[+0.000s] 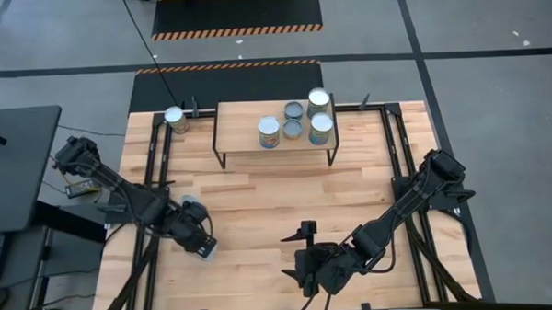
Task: Pick and place cans onto a shelf
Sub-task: Put the big blue canned tomatoes on the shelf aligned with the other big blue canned tomatoes
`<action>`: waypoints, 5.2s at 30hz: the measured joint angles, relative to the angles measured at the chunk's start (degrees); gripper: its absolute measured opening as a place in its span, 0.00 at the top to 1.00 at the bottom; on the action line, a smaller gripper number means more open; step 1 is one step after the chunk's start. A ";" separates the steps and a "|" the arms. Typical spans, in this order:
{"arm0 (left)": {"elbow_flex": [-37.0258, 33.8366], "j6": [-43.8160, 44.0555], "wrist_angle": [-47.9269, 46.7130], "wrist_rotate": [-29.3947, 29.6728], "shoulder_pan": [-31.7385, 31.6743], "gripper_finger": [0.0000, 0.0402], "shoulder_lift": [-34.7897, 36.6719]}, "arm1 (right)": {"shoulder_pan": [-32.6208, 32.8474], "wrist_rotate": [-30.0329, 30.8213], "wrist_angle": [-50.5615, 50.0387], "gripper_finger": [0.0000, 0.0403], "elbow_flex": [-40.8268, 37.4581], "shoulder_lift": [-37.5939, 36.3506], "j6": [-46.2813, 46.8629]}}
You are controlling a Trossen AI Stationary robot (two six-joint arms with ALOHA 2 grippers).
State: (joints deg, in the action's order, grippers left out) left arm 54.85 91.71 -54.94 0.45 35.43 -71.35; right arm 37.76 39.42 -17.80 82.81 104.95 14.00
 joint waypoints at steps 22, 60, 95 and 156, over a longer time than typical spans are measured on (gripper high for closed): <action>0.02 -6.05 -8.10 2.11 -0.12 1.00 0.02 | 0.09 -0.15 0.00 0.07 0.00 0.00 1.51; 6.50 -79.21 -5.27 3.00 -1.63 0.51 -10.27 | -1.27 -1.05 1.05 0.07 0.02 0.00 7.32; 4.57 -84.71 7.89 -7.94 -4.03 0.06 -13.03 | -7.58 -6.32 -0.33 0.07 0.02 0.00 9.19; -1.05 -80.85 2.32 4.45 2.94 0.12 -14.01 | -7.54 -6.54 -1.16 0.07 0.02 0.00 11.37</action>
State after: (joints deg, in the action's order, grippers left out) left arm 53.80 10.86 -52.62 4.90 38.37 -85.36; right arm 30.22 32.88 -18.96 82.83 104.95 25.36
